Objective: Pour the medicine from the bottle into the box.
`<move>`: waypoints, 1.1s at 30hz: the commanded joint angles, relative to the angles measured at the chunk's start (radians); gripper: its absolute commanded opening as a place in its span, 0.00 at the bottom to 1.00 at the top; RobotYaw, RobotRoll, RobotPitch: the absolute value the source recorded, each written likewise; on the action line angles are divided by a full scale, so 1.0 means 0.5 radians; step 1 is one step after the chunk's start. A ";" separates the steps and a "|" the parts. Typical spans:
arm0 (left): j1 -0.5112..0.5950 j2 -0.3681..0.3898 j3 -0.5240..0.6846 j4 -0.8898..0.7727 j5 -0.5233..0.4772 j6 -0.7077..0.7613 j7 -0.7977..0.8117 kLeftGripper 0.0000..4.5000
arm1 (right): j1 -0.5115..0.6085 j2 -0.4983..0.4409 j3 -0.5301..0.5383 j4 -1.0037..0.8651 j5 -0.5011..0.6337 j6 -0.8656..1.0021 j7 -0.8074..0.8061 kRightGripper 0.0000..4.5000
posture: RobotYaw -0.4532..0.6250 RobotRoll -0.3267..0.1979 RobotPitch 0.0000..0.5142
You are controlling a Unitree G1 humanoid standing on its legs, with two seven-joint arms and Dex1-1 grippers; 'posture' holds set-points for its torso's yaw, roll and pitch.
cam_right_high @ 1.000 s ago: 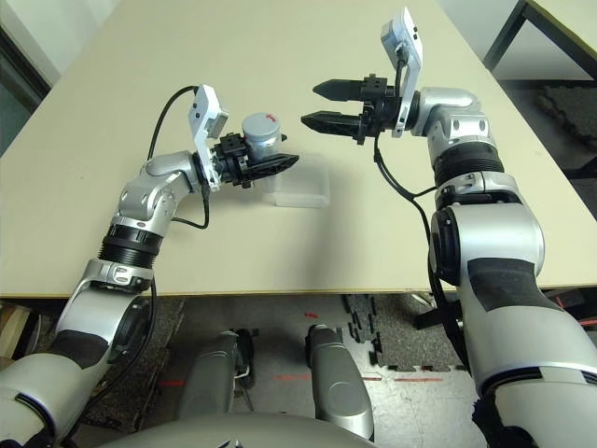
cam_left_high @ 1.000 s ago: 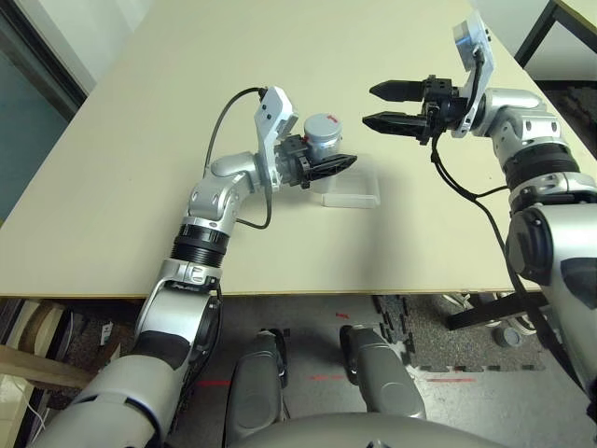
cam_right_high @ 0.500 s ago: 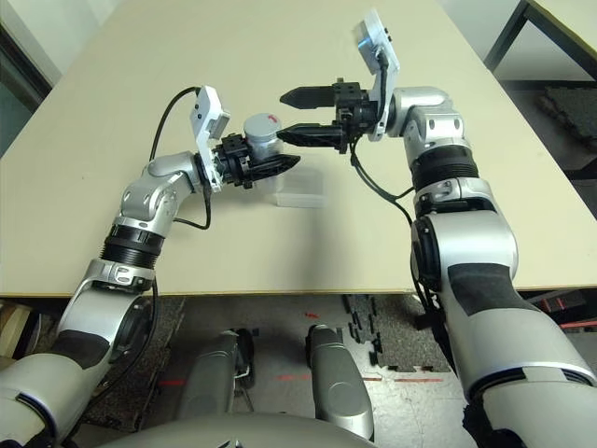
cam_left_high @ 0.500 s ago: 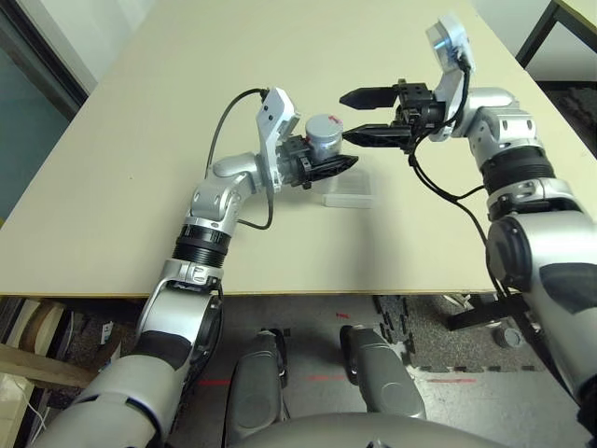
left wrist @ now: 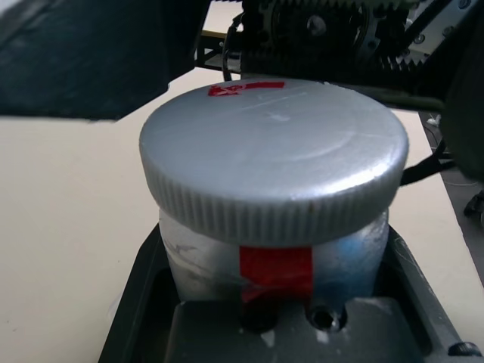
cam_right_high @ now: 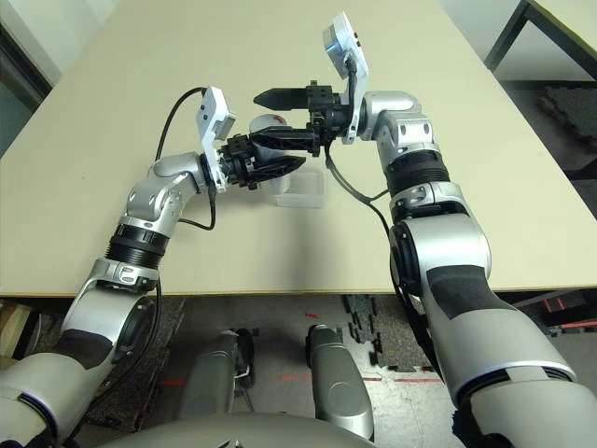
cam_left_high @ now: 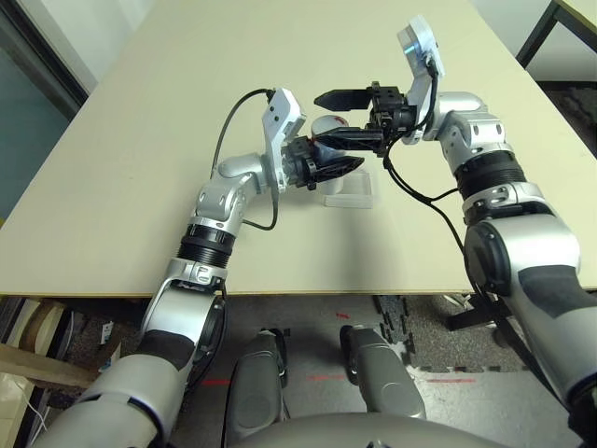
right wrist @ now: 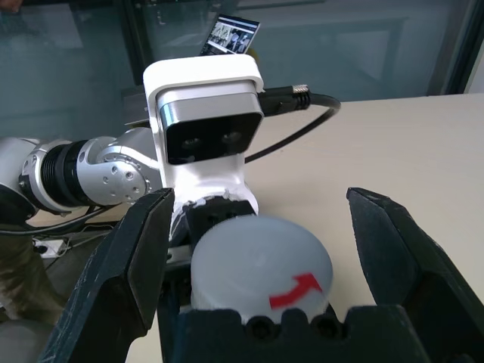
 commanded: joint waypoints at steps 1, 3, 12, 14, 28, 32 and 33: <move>0.006 -0.009 -0.022 -0.034 0.001 0.004 -0.002 0.58 | -0.014 0.014 0.031 0.035 -0.041 -0.068 -0.060 1.00 | 0.22 0.62 0.32; 0.011 -0.009 -0.022 -0.051 -0.004 0.015 -0.001 0.58 | -0.021 0.018 0.027 0.067 -0.057 -0.100 -0.113 1.00 | 0.22 0.62 0.32; 0.037 0.003 -0.028 -0.096 -0.016 0.041 -0.005 0.58 | -0.052 -0.025 -0.008 0.201 -0.089 -0.169 -0.248 1.00 | 0.22 0.62 0.32; 0.042 0.004 -0.029 -0.102 -0.019 0.044 -0.005 0.58 | -0.053 -0.051 -0.020 0.218 -0.086 -0.166 -0.249 1.00 | 0.22 0.62 0.32; 0.036 -0.004 -0.026 -0.100 -0.032 0.052 0.007 0.58 | -0.013 -0.269 -0.045 0.258 -0.094 -0.154 -0.201 1.00 | 0.22 0.62 0.32; 0.037 -0.004 -0.026 -0.099 -0.034 0.053 0.012 0.58 | -0.003 -0.343 -0.055 0.276 -0.099 -0.152 -0.195 1.00 | 0.22 0.62 0.32; 0.038 -0.003 -0.026 -0.100 -0.034 0.054 0.012 0.58 | -0.002 -0.359 -0.057 0.278 -0.096 -0.149 -0.189 1.00 | 0.22 0.62 0.32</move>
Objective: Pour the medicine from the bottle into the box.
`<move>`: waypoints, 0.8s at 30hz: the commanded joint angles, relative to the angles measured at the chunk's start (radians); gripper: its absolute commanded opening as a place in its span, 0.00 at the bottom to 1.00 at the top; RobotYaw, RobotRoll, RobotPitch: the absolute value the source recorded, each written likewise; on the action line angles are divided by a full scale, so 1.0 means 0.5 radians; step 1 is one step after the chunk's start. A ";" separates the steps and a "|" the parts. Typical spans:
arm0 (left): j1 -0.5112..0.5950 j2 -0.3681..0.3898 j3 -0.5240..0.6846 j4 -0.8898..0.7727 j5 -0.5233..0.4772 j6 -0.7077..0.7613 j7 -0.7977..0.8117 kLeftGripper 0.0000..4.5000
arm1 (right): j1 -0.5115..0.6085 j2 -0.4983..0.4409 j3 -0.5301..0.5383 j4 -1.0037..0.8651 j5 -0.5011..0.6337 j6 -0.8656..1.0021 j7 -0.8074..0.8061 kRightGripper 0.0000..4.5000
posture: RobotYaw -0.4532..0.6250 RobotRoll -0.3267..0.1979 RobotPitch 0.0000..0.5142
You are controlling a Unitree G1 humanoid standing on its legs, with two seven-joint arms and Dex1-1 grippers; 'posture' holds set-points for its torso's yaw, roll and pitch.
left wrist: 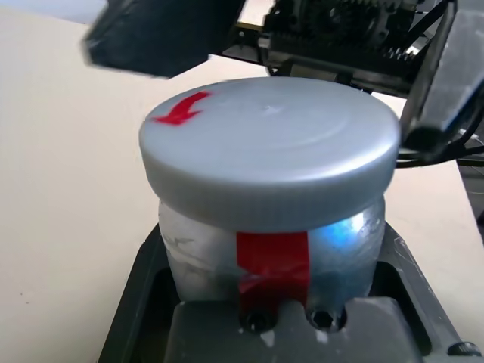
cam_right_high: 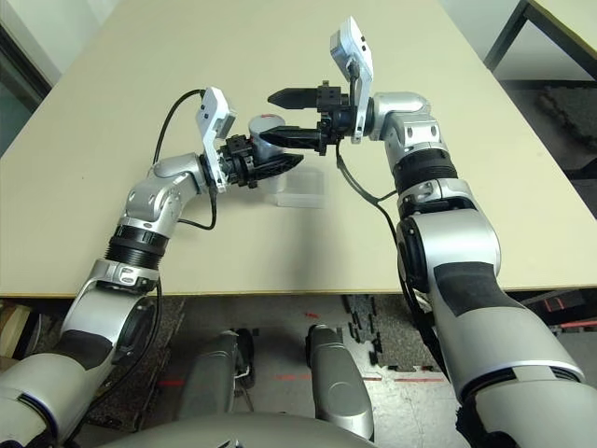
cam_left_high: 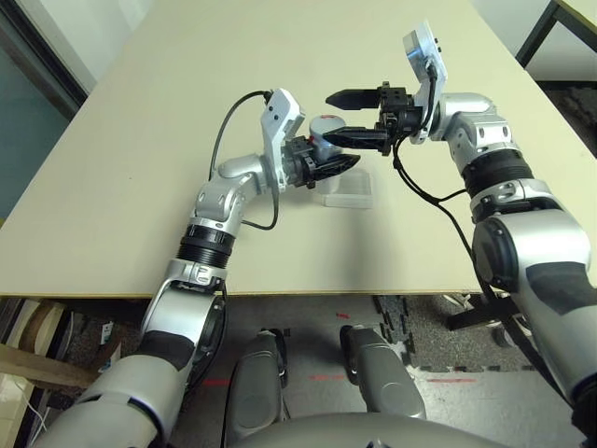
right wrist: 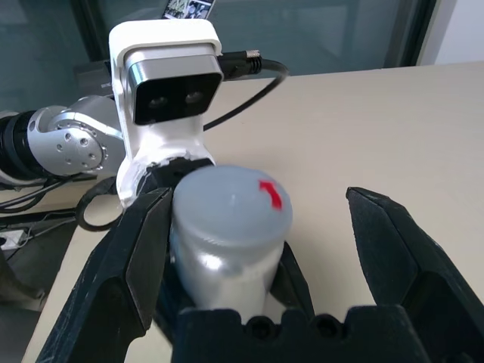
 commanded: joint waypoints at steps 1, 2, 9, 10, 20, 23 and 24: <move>0.029 -0.008 -0.043 -0.093 -0.032 -0.028 -0.104 0.58 | 0.035 -0.166 -0.061 0.066 -0.029 0.000 -0.108 1.00 | 0.22 0.62 0.32; 0.030 -0.007 -0.040 -0.091 -0.030 -0.030 -0.108 0.58 | 0.036 -0.180 -0.061 0.069 -0.028 0.002 -0.106 1.00 | 0.22 0.62 0.32; 0.035 -0.002 -0.030 -0.085 -0.019 -0.030 -0.115 0.58 | 0.065 -0.235 -0.059 0.040 -0.014 0.060 -0.006 1.00 | 0.22 0.62 0.33; 0.033 -0.001 -0.029 -0.081 -0.018 -0.031 -0.116 0.58 | 0.068 -0.237 -0.059 0.032 -0.011 0.073 0.013 1.00 | 0.22 0.62 0.33; 0.022 0.006 -0.029 -0.060 -0.016 -0.037 -0.120 0.58 | 0.094 -0.223 -0.064 -0.043 0.007 0.137 0.092 1.00 | 0.22 0.62 0.33; 0.007 0.006 -0.027 -0.045 -0.013 -0.041 -0.119 0.58 | 0.120 -0.207 -0.065 -0.089 0.028 0.168 0.116 1.00 | 0.22 0.62 0.34; 0.004 0.006 -0.026 -0.043 -0.012 -0.043 -0.119 0.58 | 0.129 -0.203 -0.065 -0.105 0.033 0.178 0.121 1.00 | 0.22 0.62 0.34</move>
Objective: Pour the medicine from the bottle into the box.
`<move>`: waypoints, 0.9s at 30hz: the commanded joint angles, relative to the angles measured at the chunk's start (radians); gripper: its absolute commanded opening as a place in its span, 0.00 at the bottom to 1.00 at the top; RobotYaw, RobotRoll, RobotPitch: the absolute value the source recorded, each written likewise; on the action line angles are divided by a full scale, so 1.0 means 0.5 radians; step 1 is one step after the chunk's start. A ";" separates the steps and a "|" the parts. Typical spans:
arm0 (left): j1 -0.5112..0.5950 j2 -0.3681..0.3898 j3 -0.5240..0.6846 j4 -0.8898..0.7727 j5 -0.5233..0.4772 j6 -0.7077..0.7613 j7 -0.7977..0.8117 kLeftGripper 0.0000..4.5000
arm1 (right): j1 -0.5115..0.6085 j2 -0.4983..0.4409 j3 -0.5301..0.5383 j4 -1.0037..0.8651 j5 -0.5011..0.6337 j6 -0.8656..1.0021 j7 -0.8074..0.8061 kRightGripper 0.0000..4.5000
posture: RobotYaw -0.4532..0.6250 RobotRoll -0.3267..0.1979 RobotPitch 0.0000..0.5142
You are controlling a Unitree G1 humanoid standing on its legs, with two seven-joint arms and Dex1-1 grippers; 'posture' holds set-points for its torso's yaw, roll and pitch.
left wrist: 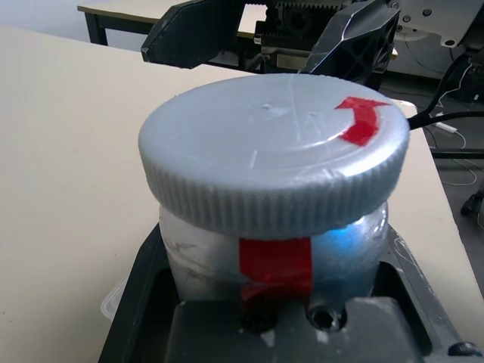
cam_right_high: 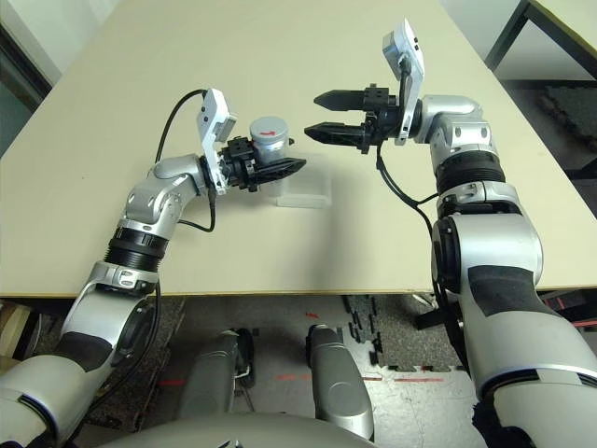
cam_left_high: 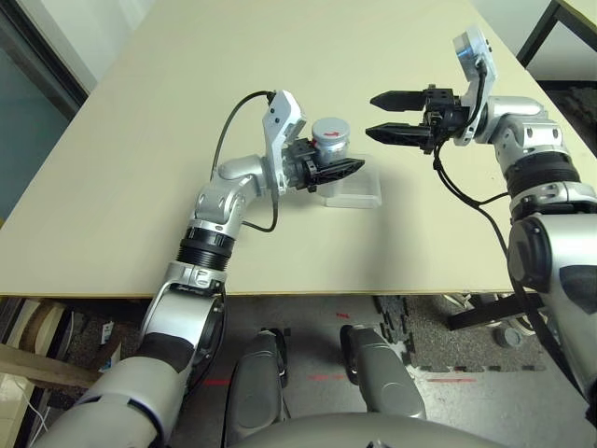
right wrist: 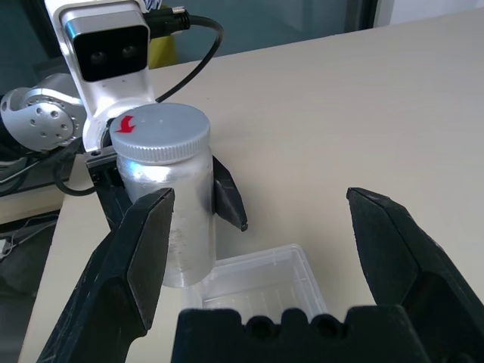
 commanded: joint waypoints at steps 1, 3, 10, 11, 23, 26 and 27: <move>-0.021 0.006 -0.001 0.024 -0.005 -0.025 -0.022 0.58 | 0.047 0.017 -0.005 -0.087 0.040 0.047 0.040 1.00 | 0.22 0.62 0.34; -0.023 0.007 0.000 0.028 -0.004 -0.030 -0.022 0.58 | 0.061 0.026 -0.004 -0.124 0.052 0.074 0.052 1.00 | 0.22 0.62 0.34; -0.025 0.001 -0.003 0.039 -0.002 -0.045 -0.019 0.58 | 0.081 0.047 -0.004 -0.239 0.100 0.148 0.062 1.00 | 0.22 0.62 0.33; -0.025 -0.001 -0.003 0.040 -0.002 -0.046 -0.019 0.58 | 0.082 0.049 -0.002 -0.252 0.105 0.157 0.064 1.00 | 0.22 0.62 0.33; -0.042 -0.010 -0.004 0.073 -0.001 -0.072 -0.019 0.58 | 0.092 0.080 0.026 -0.358 0.144 0.243 0.094 1.00 | 0.22 0.62 0.32; -0.038 -0.008 -0.006 0.075 0.000 -0.077 -0.023 0.58 | 0.103 0.091 0.039 -0.398 0.156 0.270 0.108 1.00 | 0.22 0.62 0.31; -0.037 -0.008 -0.007 0.076 0.000 -0.078 -0.024 0.58 | 0.106 0.094 0.042 -0.409 0.160 0.277 0.109 1.00 | 0.22 0.62 0.31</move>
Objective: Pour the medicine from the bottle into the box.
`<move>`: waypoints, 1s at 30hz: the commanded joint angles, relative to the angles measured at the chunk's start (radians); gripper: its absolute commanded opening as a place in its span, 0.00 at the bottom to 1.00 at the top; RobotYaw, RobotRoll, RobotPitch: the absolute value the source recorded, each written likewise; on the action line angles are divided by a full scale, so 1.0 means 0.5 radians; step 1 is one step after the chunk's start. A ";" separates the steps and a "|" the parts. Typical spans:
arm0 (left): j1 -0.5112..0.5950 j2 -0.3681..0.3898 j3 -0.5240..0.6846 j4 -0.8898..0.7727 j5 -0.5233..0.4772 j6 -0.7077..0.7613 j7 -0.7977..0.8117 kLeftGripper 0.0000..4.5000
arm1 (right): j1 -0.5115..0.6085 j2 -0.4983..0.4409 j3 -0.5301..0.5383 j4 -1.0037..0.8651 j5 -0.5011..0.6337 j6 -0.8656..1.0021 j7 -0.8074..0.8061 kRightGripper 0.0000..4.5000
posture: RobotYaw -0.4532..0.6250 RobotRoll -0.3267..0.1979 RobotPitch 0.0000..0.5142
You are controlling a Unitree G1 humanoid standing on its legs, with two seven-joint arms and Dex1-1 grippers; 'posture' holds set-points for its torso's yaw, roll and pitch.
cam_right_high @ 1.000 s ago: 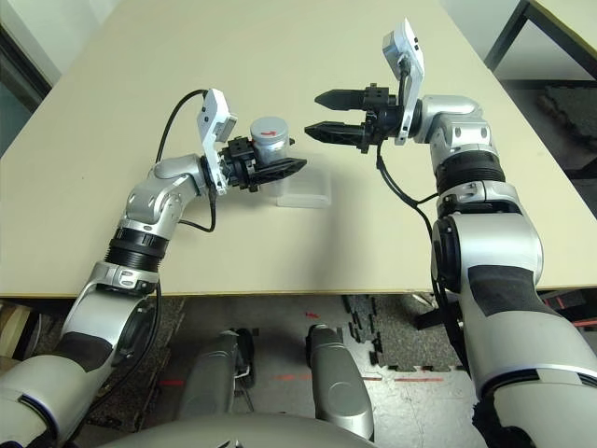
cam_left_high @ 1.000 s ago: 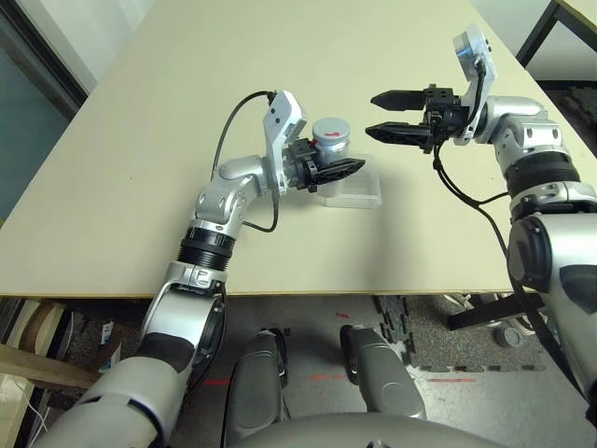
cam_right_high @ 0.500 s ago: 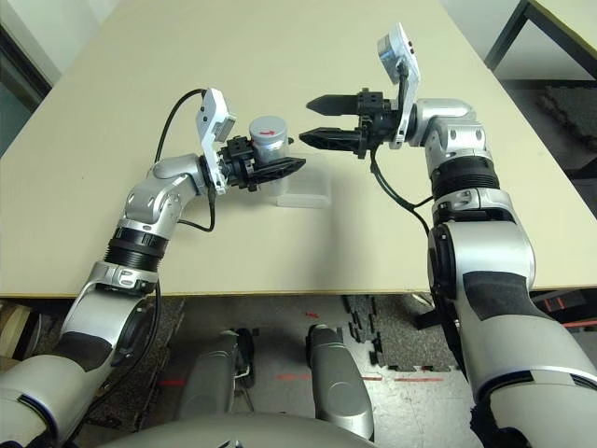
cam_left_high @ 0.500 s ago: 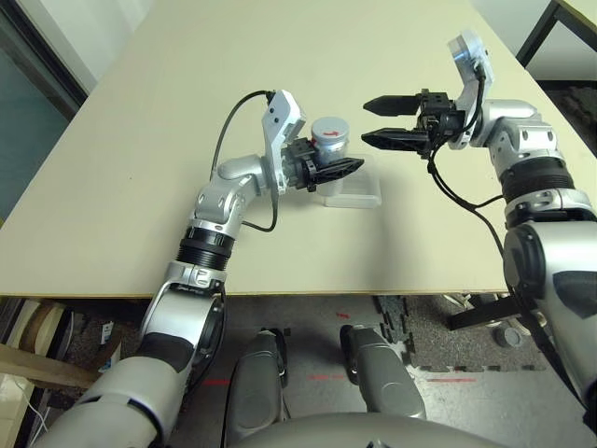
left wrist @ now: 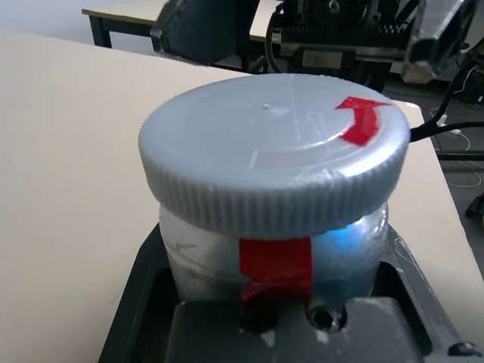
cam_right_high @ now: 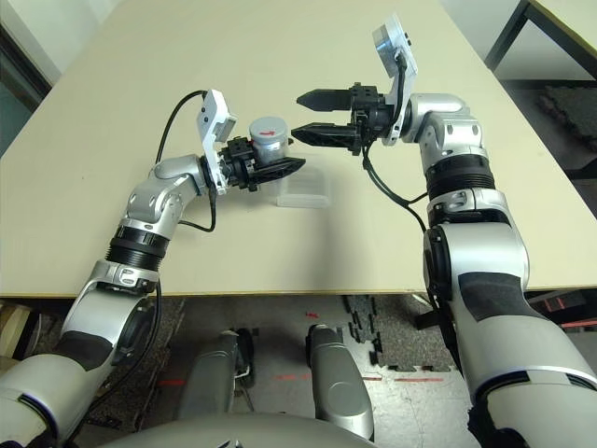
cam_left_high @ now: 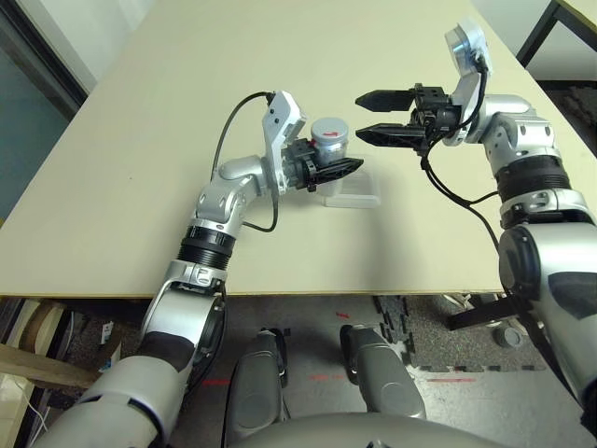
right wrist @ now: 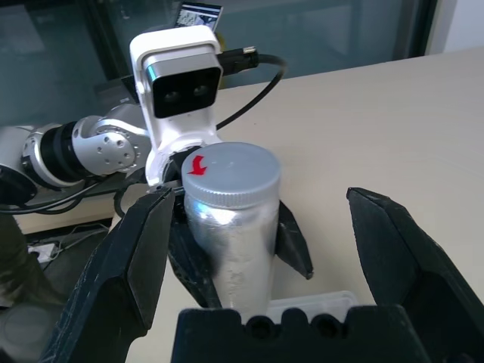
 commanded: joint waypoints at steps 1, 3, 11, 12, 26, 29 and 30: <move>-0.007 -0.003 -0.009 0.008 -0.001 -0.020 -0.025 0.58 | 0.028 0.007 0.026 -0.084 0.026 0.036 0.024 1.00 | 0.22 0.62 0.31; -0.011 -0.004 -0.010 0.012 -0.001 -0.022 -0.026 0.58 | 0.029 0.009 0.031 -0.093 0.032 0.042 0.024 1.00 | 0.22 0.62 0.31; -0.022 -0.010 -0.009 0.026 0.001 -0.031 -0.031 0.58 | 0.030 0.007 0.037 -0.112 0.038 0.052 0.029 1.00 | 0.22 0.62 0.31; -0.021 -0.009 -0.008 0.026 0.001 -0.031 -0.032 0.58 | 0.032 0.007 0.038 -0.118 0.039 0.056 0.031 1.00 | 0.22 0.62 0.31; -0.019 -0.016 -0.010 0.017 -0.002 -0.024 -0.029 0.58 | 0.070 0.067 0.077 -0.253 0.076 0.146 0.045 1.00 | 0.21 0.62 0.32; -0.022 -0.019 -0.013 0.021 -0.001 -0.025 -0.033 0.58 | 0.070 0.087 0.085 -0.264 0.080 0.150 0.040 1.00 | 0.21 0.62 0.32; -0.023 -0.020 -0.014 0.021 0.000 -0.025 -0.034 0.58 | 0.069 0.093 0.087 -0.264 0.081 0.148 0.038 1.00 | 0.21 0.62 0.32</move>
